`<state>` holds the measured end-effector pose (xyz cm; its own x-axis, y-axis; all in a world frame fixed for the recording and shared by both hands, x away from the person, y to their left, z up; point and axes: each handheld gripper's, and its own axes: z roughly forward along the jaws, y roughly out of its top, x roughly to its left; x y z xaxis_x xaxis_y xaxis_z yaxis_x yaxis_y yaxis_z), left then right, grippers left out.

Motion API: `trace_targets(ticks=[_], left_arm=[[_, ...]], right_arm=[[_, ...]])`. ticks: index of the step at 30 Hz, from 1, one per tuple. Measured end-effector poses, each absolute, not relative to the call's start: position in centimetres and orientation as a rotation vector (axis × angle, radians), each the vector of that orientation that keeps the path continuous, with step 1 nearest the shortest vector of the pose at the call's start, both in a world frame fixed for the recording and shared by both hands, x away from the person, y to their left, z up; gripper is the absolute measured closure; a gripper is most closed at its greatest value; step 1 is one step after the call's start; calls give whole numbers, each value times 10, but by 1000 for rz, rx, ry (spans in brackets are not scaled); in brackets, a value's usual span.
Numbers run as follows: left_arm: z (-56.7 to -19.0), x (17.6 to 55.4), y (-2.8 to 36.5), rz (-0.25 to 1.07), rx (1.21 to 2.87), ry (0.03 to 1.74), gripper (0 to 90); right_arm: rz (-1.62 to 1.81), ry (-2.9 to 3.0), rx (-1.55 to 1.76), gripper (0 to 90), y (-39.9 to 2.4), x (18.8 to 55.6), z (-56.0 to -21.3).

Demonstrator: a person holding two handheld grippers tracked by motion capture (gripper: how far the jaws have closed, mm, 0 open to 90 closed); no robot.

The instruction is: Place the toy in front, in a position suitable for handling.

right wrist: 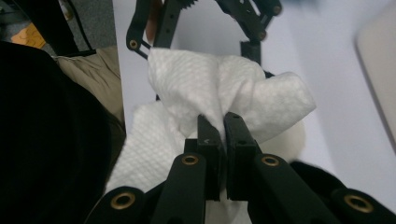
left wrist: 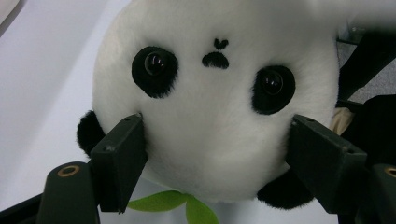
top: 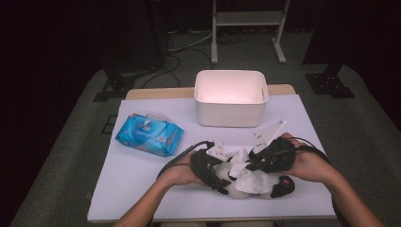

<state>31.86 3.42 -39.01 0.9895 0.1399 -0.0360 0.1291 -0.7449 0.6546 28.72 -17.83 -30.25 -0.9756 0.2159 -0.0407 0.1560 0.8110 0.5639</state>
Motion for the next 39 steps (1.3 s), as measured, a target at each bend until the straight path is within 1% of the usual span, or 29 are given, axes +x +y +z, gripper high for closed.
trace_targets(ticks=[6,13,17,19,29,33,39], left_arm=[[-391,319,36,7,2410,202,220],[-391,320,43,10,2410,220,177],[-398,319,45,-7,2396,225,194],[-400,320,44,-4,2385,225,220],[-401,318,43,10,2399,230,215],[-402,317,44,10,2391,222,216],[-401,316,44,10,2398,209,214]], right_arm=[[841,2949,286,861,-160,293,-321],[849,2944,322,860,-172,292,-327],[890,2943,344,860,-178,289,-331],[890,2942,331,860,-174,288,-333],[856,2959,265,860,-154,289,-335],[882,2936,298,859,-156,293,-328],[843,2915,353,859,-162,311,-319]])
